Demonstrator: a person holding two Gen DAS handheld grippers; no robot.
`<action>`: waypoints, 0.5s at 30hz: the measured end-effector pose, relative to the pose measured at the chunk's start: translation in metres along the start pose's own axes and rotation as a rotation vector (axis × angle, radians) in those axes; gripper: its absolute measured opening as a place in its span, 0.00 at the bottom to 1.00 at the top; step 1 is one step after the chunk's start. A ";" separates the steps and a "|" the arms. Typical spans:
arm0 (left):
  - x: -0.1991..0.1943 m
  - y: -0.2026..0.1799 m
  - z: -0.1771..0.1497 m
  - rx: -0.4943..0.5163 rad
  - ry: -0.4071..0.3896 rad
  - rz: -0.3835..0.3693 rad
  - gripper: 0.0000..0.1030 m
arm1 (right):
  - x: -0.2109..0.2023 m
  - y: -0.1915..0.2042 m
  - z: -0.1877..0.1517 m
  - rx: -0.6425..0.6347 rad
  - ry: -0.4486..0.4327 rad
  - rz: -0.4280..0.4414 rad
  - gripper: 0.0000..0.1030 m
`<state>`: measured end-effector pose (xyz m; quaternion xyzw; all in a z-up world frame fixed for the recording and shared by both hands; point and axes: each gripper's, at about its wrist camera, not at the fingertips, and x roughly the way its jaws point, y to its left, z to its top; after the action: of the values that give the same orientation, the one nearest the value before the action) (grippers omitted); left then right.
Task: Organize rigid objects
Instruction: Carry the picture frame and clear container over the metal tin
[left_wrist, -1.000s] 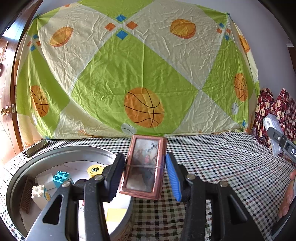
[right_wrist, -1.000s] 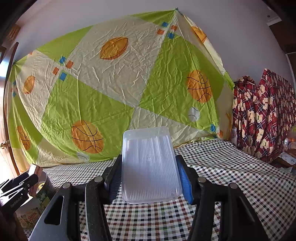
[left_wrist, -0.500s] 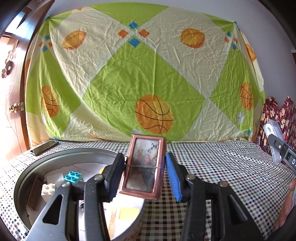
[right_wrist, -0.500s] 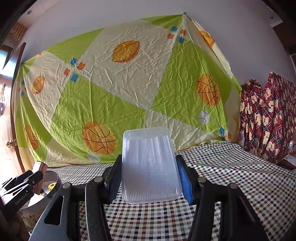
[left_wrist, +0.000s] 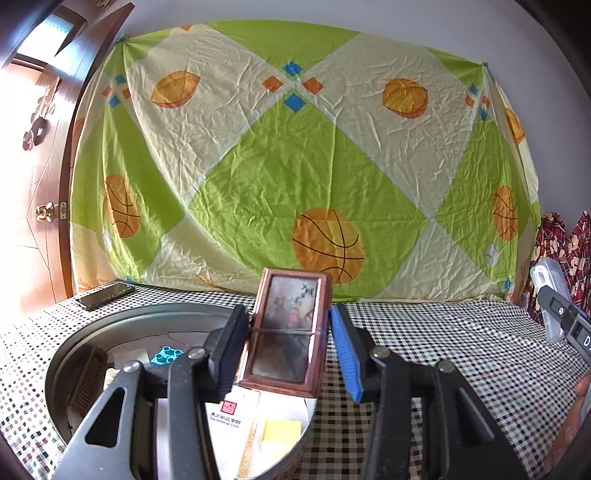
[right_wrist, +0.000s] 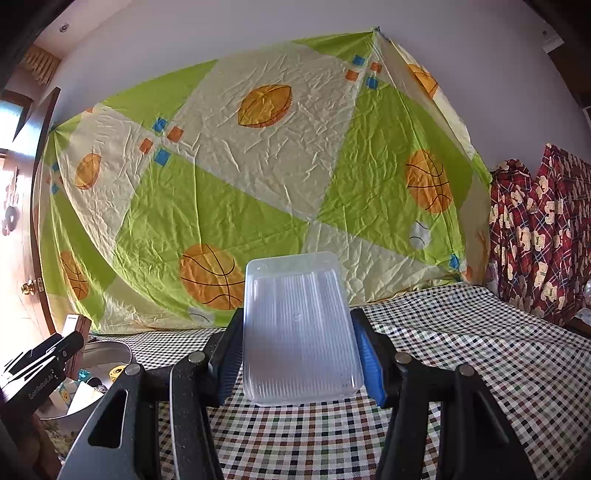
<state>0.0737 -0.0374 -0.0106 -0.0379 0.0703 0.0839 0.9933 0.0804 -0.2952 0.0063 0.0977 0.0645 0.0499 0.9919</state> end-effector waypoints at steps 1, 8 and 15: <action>-0.001 0.001 0.001 0.000 -0.009 0.006 0.44 | -0.001 0.001 0.000 0.000 -0.005 0.003 0.56; -0.004 0.006 0.002 -0.010 -0.026 0.011 0.44 | -0.001 0.010 -0.001 -0.002 -0.005 0.030 0.56; -0.009 0.009 0.003 -0.026 -0.053 -0.002 0.44 | -0.003 0.017 -0.003 -0.002 -0.009 0.046 0.56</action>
<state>0.0635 -0.0293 -0.0065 -0.0484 0.0428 0.0849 0.9943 0.0758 -0.2782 0.0075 0.0982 0.0576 0.0723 0.9909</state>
